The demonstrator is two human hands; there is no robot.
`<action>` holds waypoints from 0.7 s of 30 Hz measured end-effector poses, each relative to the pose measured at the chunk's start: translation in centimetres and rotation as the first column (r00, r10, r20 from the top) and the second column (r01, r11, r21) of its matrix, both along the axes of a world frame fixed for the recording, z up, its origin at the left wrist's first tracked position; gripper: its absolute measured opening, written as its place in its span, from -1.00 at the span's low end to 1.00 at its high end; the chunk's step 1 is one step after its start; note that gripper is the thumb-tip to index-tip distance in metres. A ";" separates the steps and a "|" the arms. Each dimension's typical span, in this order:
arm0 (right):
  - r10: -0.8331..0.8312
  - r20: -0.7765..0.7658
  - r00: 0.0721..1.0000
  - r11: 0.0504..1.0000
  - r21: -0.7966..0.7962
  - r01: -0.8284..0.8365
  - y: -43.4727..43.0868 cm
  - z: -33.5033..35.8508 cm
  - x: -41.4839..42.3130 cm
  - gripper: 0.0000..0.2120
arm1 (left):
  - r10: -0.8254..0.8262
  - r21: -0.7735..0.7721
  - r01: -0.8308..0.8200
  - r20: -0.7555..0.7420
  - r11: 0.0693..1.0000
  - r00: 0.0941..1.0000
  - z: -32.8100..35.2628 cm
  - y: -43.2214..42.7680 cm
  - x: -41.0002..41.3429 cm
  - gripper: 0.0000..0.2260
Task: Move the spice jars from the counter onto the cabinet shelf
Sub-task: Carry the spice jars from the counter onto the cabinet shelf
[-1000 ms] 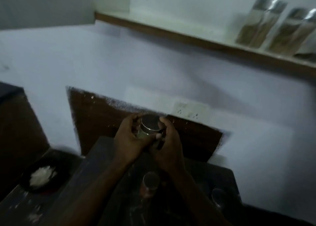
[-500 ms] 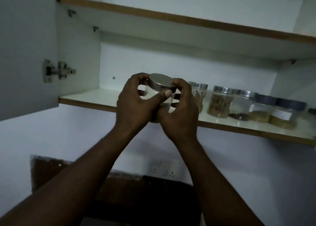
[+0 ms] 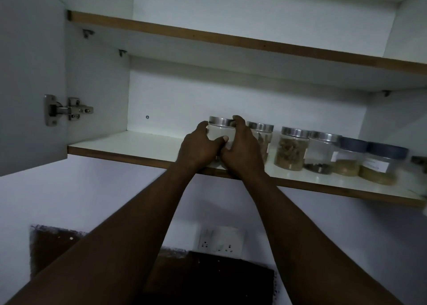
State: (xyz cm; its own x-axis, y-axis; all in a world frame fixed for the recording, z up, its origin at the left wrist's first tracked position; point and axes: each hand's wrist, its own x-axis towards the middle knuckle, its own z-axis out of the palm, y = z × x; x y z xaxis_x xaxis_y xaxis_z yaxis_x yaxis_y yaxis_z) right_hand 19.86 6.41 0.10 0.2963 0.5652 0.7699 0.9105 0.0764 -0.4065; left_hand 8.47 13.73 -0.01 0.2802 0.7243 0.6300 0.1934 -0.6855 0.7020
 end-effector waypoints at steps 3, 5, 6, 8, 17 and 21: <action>-0.084 0.051 0.995 0.996 0.043 0.082 0.5 -0.2 0.0 -0.27 | 0.065 0.056 -0.062 -0.049 0.996 0.997 -0.3 0.5 0.5 -0.47; -0.160 0.077 0.984 0.986 0.054 0.157 0.6 -0.3 -0.1 -0.29 | 0.124 0.064 -0.118 -0.103 0.991 0.987 -0.1 0.7 0.8 -0.45; -0.193 0.087 0.977 0.981 0.056 0.188 0.6 -0.4 -0.1 -0.29 | 0.147 0.064 -0.140 -0.127 0.988 0.981 -0.2 0.8 0.9 -0.45; -0.241 0.105 0.965 0.970 0.060 0.235 0.6 -0.5 -0.2 -0.26 | 0.176 0.092 -0.163 -0.153 0.982 0.972 -0.3 0.9 1.1 -0.50; -0.184 0.085 0.979 0.982 0.053 0.180 0.3 -0.3 -0.4 -0.13 | 0.285 0.177 -0.258 -0.152 0.950 0.946 -1.1 0.5 1.5 -0.42; -0.141 0.065 0.988 0.987 0.085 0.135 -0.1 -0.4 -0.7 -0.22 | 0.273 0.135 -0.261 -0.079 0.956 0.959 -1.0 0.0 0.8 -0.34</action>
State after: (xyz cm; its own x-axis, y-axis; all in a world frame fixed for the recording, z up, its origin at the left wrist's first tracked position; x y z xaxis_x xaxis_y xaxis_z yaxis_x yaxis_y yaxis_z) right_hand 19.18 6.31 -0.25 0.3107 0.4584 0.8327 0.9406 -0.0222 -0.3388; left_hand 9.31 13.69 -1.00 0.1504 0.6999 0.6982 0.4430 -0.6791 0.5853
